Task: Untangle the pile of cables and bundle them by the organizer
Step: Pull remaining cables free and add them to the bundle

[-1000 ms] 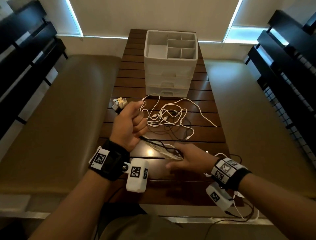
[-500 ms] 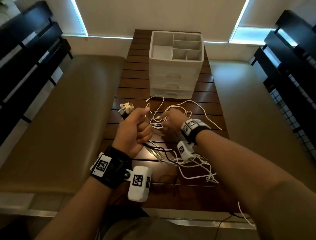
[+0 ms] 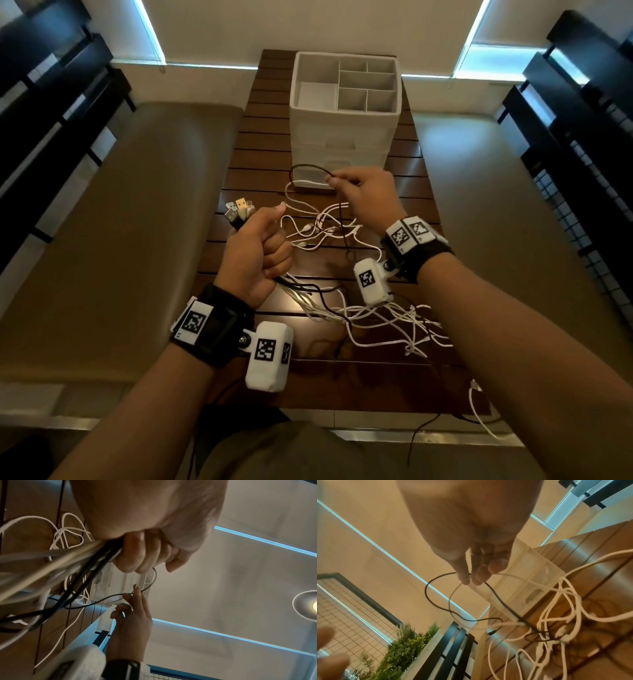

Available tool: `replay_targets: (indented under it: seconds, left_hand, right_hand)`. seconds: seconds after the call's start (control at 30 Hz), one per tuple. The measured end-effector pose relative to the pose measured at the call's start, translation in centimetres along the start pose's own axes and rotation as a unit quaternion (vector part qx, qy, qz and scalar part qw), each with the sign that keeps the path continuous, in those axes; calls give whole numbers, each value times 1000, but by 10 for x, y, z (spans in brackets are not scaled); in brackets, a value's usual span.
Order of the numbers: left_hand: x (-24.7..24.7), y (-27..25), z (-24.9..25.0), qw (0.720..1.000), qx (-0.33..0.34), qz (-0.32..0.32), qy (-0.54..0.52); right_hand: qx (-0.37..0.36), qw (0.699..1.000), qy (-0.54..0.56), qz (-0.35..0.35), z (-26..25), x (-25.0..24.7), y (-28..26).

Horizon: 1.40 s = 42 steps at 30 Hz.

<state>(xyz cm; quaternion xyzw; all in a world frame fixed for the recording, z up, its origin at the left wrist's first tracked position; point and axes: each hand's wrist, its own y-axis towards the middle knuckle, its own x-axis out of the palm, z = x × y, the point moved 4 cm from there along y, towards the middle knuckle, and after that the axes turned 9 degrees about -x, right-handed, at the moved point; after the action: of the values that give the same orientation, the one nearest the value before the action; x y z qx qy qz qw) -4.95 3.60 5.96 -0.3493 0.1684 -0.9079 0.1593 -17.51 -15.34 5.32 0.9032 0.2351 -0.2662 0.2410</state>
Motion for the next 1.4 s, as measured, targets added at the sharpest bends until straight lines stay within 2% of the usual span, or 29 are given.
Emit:
replay_targets:
  seconds: [0.07, 0.17, 0.27, 0.3, 0.37, 0.4, 0.5, 0.53, 0.6, 0.63, 0.7, 0.73, 0.77, 0.83, 0.87, 0.9, 0.97, 1.03, 1.1, 1.2, 1.3, 1.4]
  left_hand:
    - [-1, -1, -2, 1000, 1, 14, -1]
    - [2, 0, -1, 1000, 5, 28, -2]
    - [4, 0, -1, 999, 15, 30, 10]
    - [6, 0, -1, 999, 19, 23, 13]
    - [11, 1, -1, 1000, 26, 6, 14]
    - [12, 1, -1, 999, 28, 3, 15]
    - [14, -1, -2, 999, 38, 5, 26]
    - [15, -2, -2, 999, 42, 4, 28]
    - [15, -3, 0, 998, 49, 7, 25]
    - [14, -3, 1, 998, 53, 11, 21]
    - [12, -5, 1, 998, 55, 24, 19]
    - [11, -5, 1, 998, 54, 28, 17]
    - [12, -5, 0, 998, 53, 31, 14]
    - [13, -3, 2, 998, 53, 38, 2]
    - [12, -3, 1, 998, 52, 43, -2]
    - [12, -2, 0, 998, 52, 47, -1]
    - [15, -2, -3, 998, 54, 43, 4]
    - [21, -2, -2, 998, 57, 27, 11]
    - [23, -1, 0, 998, 63, 12, 17]
    - [24, 3, -1, 997, 67, 12, 20]
    - [25, 12, -4, 998, 59, 14, 22]
    - [24, 23, -19, 998, 22, 19, 64]
  right_hand:
    - [-25, 1000, -17, -1, -15, -15, -2]
    - [-91, 994, -22, 54, -37, -38, -5]
    - [-93, 992, -84, -27, -48, -34, -7]
    - [-99, 991, -93, -11, -50, -36, -7]
    - [-110, 989, -65, 79, -56, -48, -6]
    - [-116, 987, -50, 99, -59, -51, -5]
    - [-91, 990, -104, -8, -63, -39, -3]
    - [-92, 990, -108, 4, -64, -41, -3]
    - [-108, 988, -63, 87, -73, -54, -3]
    - [-120, 987, -46, 92, -76, -57, -3]
    - [-120, 990, -75, 3, -79, -50, -6]
    - [-117, 989, -94, -17, -78, -50, -9]
    - [-115, 989, -95, 12, -76, -53, -10]
    - [-122, 983, -45, 133, -79, -69, -9]
    - [-122, 980, -18, 155, -80, -73, -10]
    - [-111, 985, -6, 130, -80, -71, -10]
    - [-67, 997, 0, 27, -77, -60, -13]
    - [-42, 997, 59, 29, -79, -60, -15]
    - [-50, 992, 112, 25, -90, -61, -14]
    - [-55, 995, 41, -69, -98, -55, -16]
    - [-100, 991, 80, -40, -110, -60, -17]
    - [-129, 986, 89, -58, -122, -59, -19]
